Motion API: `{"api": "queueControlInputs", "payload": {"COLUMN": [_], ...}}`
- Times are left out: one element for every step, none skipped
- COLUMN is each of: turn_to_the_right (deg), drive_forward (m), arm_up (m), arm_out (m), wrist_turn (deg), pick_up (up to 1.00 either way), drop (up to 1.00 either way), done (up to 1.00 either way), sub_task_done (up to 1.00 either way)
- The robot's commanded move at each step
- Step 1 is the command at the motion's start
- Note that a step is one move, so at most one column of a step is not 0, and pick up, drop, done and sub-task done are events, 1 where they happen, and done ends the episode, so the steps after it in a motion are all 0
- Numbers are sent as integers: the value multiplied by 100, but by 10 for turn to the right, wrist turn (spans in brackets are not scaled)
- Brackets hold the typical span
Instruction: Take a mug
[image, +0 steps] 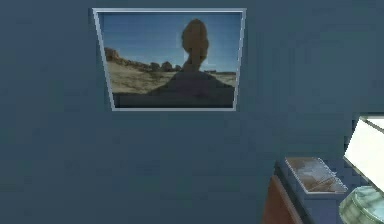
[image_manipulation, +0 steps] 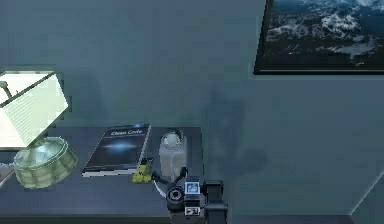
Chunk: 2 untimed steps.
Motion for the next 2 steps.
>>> {"api": "queueControlInputs", "payload": {"turn_to_the_right": [0,0], "drive_forward": [0,0], "arm_up": [0,10], "arm_out": [0,0], "wrist_turn": [0,0], "pick_up": [100,0], "drop": [0,0], "done": [0,0], "sub_task_done": [0,0]}}
